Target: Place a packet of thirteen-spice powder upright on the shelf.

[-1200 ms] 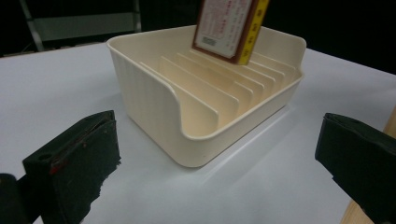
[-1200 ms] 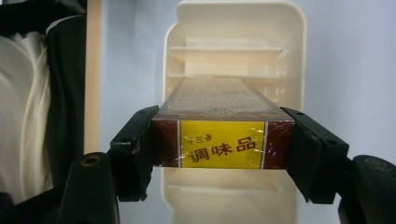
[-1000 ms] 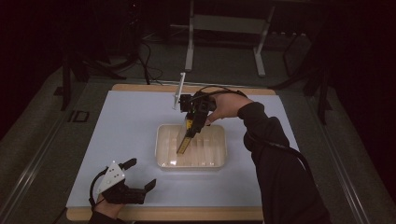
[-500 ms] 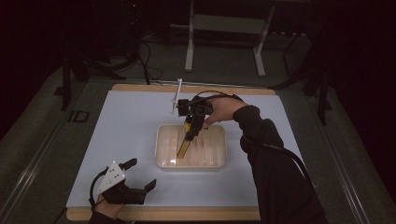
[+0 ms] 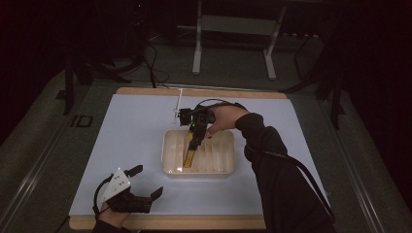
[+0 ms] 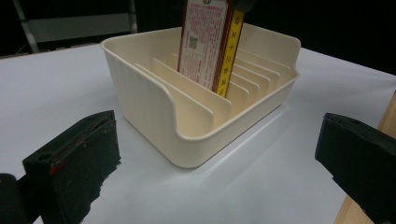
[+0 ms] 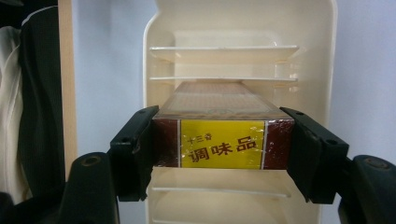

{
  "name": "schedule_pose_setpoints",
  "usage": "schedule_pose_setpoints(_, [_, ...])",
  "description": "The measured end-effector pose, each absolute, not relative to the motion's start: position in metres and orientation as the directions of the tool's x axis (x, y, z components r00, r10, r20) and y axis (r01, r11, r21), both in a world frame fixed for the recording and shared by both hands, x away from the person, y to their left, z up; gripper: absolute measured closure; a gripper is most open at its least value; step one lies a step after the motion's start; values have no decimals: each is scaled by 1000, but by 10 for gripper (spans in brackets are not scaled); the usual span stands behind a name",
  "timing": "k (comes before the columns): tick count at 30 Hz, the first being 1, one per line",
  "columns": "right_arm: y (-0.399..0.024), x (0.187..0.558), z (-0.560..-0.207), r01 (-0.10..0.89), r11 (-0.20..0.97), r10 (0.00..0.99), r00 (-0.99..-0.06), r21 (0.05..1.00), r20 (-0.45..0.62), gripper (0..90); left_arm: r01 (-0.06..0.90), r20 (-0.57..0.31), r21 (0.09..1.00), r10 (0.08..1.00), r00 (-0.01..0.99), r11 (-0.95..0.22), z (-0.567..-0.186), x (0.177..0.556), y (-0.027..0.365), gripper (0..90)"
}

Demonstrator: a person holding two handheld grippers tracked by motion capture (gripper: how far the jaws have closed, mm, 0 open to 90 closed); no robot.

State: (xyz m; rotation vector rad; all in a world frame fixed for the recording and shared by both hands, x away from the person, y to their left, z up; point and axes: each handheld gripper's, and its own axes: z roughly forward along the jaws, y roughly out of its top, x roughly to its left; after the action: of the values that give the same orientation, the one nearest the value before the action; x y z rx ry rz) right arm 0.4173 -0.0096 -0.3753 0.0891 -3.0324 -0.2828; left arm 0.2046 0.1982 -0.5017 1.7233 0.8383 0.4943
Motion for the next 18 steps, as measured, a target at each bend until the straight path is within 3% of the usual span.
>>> schedule_pose_setpoints(18, [1,414,-398,-47,981,-64,-994,186,84,320,287,-84,946,743,664,-149,-502,204,198,0])
